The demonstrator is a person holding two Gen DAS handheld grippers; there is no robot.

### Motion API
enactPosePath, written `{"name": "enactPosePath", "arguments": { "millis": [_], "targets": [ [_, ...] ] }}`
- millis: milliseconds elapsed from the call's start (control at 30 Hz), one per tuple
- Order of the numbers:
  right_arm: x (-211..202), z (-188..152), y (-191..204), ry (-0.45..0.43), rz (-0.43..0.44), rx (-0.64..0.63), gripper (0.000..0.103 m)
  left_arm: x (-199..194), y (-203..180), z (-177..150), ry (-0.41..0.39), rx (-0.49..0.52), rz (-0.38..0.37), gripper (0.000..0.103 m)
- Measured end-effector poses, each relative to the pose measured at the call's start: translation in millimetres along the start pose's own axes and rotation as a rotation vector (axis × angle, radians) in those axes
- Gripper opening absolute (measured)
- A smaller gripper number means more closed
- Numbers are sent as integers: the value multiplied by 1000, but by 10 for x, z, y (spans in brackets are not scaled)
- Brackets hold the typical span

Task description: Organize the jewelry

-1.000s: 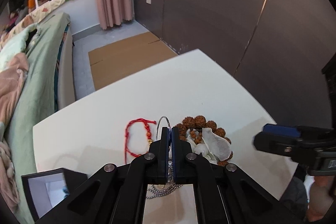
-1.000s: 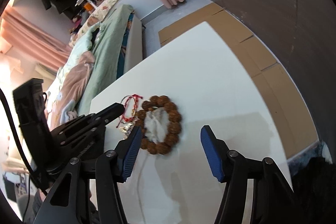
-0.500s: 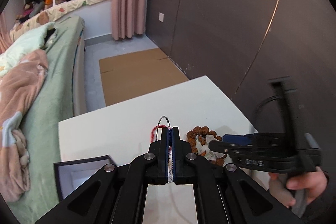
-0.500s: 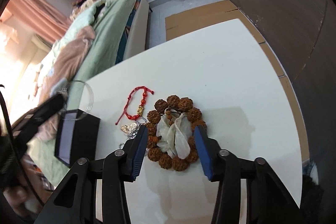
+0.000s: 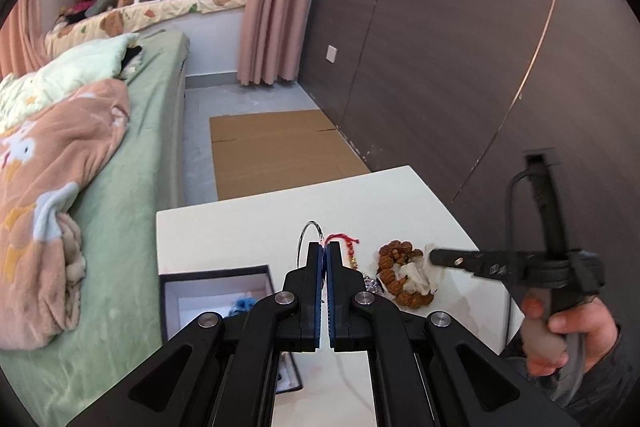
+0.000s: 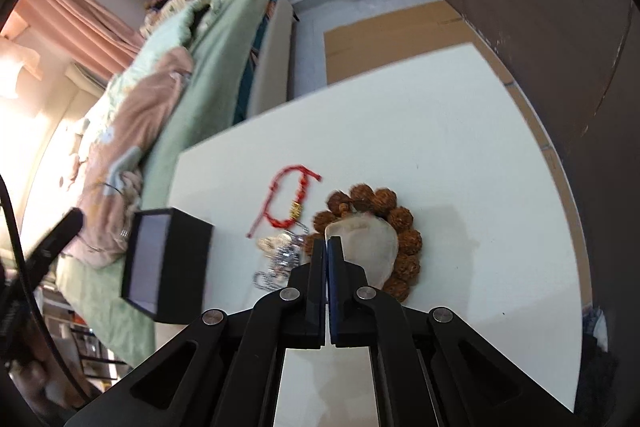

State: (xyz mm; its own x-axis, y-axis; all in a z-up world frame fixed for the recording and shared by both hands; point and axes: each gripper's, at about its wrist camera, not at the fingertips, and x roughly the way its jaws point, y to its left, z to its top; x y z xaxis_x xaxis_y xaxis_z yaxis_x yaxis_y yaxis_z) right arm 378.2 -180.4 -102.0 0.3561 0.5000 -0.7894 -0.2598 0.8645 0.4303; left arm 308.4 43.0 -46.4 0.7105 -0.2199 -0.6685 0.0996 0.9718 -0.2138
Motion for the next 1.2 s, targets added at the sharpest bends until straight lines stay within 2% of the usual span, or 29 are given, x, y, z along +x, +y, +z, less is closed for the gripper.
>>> {"name": "enactPosePath", "arguments": {
  "millis": [300, 533, 567, 600, 633, 667, 700, 733, 1133, 1167, 1200],
  "targets": [
    [-459, 130, 463, -90, 44, -65, 2, -34, 279, -93, 14, -74, -7, 1],
    [-663, 222, 972, -130, 97, -135, 2, 88, 499, -159, 102, -166, -40, 2],
    [-680, 228, 1025, -132, 103, -144, 2, 86, 531, -177, 105, -175, -49, 5],
    [-691, 227, 1076, -134, 107, -153, 2, 76, 562, -189, 104, -182, -52, 9],
    [-689, 233, 1164, -134, 115, -165, 2, 58, 588, -199, 100, -186, -51, 32],
    [-684, 236, 1221, -132, 122, -173, 2, 25, 631, -211, 92, -195, -57, 75],
    [-680, 228, 1252, -130, 126, -180, 2, -12, 673, -219, 80, -207, -64, 94],
    [-654, 230, 1327, -124, 134, -189, 2, -79, 722, -230, 51, -224, -70, 102],
    [-291, 116, 1891, -37, 214, -248, 3, -488, 1203, -327, -10, -297, 21, 102],
    [-255, 110, 1934, -24, 213, -254, 4, -508, 1229, -338, -12, -301, 26, 102],
    [-214, 105, 1966, -3, 211, -258, 15, -535, 1260, -351, -15, -307, 33, 102]
  ]
}}
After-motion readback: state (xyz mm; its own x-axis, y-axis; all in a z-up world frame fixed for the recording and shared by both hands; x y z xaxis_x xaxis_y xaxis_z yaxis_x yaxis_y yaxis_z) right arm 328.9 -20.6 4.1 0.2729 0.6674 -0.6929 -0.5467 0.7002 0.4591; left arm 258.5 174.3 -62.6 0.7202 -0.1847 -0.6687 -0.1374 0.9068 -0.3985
